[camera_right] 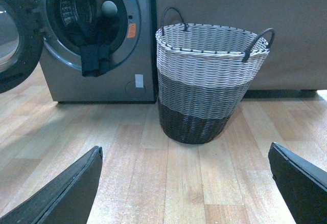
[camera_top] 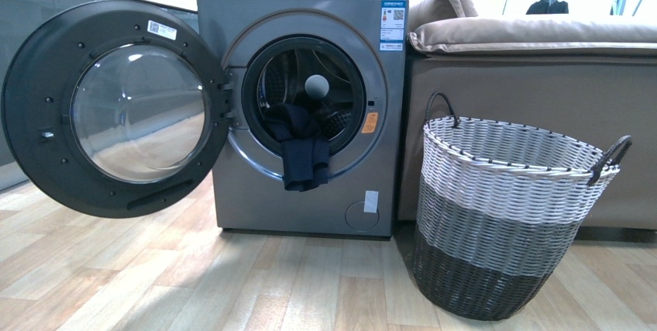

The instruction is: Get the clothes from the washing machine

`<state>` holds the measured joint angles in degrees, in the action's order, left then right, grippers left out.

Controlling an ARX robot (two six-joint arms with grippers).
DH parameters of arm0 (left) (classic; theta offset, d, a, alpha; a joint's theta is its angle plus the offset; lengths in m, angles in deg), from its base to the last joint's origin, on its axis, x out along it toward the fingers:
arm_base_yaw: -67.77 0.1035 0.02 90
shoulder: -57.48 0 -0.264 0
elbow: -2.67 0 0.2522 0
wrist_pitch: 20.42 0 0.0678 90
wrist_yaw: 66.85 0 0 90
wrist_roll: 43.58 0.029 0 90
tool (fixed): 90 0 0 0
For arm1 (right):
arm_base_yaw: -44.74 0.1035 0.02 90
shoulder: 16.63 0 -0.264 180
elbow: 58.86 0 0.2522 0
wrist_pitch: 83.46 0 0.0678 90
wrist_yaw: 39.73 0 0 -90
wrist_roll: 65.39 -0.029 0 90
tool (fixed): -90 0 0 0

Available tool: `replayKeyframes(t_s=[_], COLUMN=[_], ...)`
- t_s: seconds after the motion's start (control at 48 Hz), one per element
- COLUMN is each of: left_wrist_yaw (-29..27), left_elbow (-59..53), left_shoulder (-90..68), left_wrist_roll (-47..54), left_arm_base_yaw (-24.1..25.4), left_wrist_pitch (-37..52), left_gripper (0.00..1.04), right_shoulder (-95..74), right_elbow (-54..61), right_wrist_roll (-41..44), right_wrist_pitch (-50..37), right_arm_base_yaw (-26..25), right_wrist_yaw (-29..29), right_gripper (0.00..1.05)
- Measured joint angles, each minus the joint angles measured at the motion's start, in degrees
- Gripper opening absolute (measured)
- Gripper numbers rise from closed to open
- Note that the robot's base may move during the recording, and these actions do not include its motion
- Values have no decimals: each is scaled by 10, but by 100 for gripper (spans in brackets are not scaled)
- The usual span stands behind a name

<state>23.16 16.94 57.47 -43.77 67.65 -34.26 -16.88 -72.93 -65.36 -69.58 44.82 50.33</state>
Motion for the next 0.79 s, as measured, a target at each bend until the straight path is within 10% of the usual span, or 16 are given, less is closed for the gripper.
replayKeyframes(t_s=[0.791], left_wrist_yaw=[0], left_elbow=[0], left_shoulder=[0], left_wrist_roll=[0], left_arm_base_yaw=[0], left_wrist_pitch=[0], left_gripper=[98], right_shoulder=[0], right_elbow=[0], right_wrist_roll=[0], right_wrist_pitch=[0], right_arm_base_yaw=[0], right_wrist_yaw=[1], right_gripper=[97])
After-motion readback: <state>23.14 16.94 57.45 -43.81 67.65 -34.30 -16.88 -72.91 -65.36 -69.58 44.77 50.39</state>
